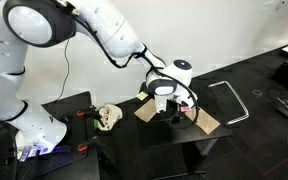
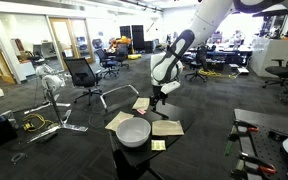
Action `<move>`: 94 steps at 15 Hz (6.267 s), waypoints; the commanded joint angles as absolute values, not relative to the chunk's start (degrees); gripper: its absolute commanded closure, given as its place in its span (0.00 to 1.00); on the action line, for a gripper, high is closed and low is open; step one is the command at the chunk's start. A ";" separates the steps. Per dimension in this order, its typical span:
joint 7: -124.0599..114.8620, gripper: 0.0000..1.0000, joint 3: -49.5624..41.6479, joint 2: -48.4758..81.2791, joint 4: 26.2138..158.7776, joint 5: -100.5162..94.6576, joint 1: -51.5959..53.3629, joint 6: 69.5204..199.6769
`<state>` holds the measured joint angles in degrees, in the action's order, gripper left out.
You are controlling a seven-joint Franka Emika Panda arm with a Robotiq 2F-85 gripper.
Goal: Put the pen in the white bowl
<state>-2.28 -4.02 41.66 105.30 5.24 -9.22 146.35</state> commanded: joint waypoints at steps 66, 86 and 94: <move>22.85 0.97 6.48 24.08 107.59 6.53 -5.74 132.21; 35.57 0.97 13.51 32.92 108.85 10.63 -5.33 145.79; 32.92 0.97 12.83 39.15 101.84 7.16 -3.86 148.25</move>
<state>34.48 13.18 36.80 105.39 9.12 -4.59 148.05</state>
